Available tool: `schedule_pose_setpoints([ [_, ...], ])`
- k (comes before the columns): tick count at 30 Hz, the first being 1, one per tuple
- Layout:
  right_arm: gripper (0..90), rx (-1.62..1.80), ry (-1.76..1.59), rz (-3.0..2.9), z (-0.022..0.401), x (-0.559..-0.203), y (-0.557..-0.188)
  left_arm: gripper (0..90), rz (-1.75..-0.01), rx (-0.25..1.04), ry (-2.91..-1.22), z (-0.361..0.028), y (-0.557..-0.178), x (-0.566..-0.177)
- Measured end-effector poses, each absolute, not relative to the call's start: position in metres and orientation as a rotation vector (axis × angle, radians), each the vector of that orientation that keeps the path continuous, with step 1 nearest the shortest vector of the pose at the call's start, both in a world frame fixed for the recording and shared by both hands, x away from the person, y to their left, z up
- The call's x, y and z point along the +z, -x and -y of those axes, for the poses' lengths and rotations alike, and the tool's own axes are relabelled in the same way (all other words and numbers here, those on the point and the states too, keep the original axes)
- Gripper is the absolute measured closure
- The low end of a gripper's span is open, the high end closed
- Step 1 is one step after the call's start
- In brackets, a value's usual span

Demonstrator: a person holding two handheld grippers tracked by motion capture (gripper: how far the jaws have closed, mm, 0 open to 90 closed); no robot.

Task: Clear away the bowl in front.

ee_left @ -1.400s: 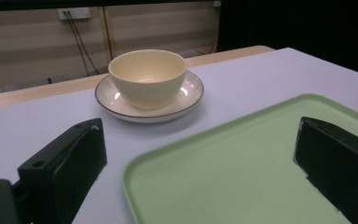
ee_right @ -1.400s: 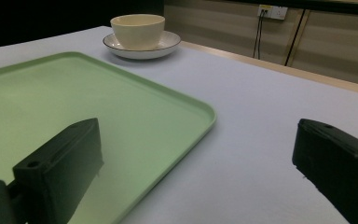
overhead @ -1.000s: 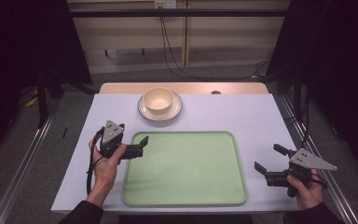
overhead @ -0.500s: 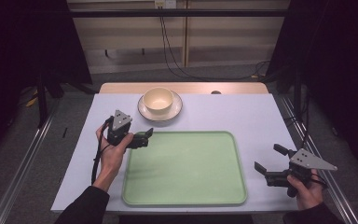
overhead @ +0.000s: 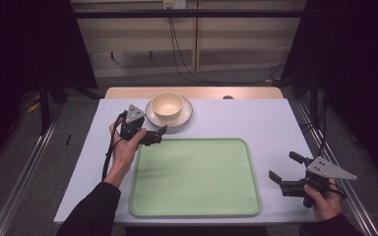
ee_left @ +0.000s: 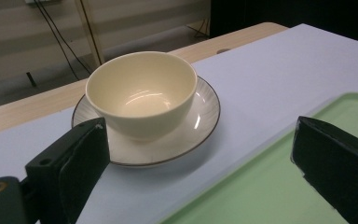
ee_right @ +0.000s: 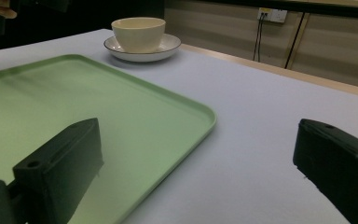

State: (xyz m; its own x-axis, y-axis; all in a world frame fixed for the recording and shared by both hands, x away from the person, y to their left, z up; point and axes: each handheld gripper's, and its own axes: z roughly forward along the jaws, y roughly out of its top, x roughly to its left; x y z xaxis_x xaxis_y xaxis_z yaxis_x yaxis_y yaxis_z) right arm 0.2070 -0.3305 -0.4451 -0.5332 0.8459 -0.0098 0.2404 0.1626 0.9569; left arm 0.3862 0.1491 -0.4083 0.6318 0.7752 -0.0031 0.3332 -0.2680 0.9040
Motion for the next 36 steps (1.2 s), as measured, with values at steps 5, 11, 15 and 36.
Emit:
schedule_pose_setpoints([
  [5, 1.1, 1.390, -1.027, -1.872, 0.330, -0.445, -0.207, 5.2, -0.878, 0.536, -1.899, -0.144, -0.397, -0.405],
  [11, 1.1, 1.393, -1.027, -1.873, 0.330, -0.445, -0.207, 6.6, -0.943, 0.542, -1.921, -0.144, -0.422, -0.410],
  [15, 1.1, 1.375, -1.038, -1.882, 0.330, -0.446, -0.206, 9.8, -0.961, 0.552, -1.934, -0.143, -0.438, -0.414],
  [36, 0.7, 1.373, -1.037, -1.882, 0.332, -0.446, -0.206, 17.9, -1.136, 0.604, -1.951, -0.130, -0.505, -0.432],
])
